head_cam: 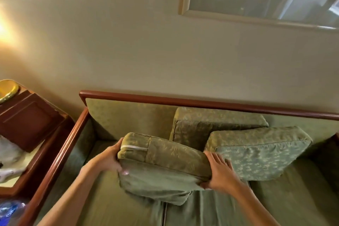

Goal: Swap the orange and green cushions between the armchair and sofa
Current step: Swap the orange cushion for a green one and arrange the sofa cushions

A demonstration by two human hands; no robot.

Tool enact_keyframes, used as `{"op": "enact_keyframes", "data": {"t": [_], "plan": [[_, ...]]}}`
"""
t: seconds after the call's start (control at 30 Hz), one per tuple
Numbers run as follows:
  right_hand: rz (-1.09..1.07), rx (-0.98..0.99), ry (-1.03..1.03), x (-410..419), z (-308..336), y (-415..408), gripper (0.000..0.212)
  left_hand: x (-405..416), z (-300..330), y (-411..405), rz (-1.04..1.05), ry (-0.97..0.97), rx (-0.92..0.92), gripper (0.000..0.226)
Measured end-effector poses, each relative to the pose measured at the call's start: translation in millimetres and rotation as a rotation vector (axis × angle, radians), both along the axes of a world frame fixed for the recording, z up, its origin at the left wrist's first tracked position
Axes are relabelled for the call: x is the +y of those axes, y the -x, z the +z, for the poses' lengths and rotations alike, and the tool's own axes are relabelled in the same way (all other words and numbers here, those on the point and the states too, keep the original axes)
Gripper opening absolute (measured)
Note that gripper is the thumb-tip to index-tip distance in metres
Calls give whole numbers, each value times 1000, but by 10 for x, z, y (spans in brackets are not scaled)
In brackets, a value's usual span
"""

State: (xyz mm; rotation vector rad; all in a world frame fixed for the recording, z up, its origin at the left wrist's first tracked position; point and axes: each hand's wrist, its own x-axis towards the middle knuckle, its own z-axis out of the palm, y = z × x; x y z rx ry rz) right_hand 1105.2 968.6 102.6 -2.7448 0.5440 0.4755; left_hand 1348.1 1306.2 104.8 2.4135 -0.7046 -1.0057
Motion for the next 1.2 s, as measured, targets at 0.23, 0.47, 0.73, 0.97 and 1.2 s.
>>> {"op": "enact_keyframes", "data": {"t": [0.23,0.47,0.73,0.97,1.2], "plan": [[41,125,15,37,21,-205,142,-873,507,289,-83,-265,-385,147],[10,-82,-51,167,-160,-127,115,-2052,140,1421,-473,-153,-552,131],[13,-26,-118,51,-37,365,96,-2276,-52,1924,-610,-49,-574,126],[342,-264,-1,333,1300,-90,61,-1665,962,1358,-399,432,-504,114],[391,-268,-24,1392,780,-723,57,-571,401,964,-127,476,-234,99]]}}
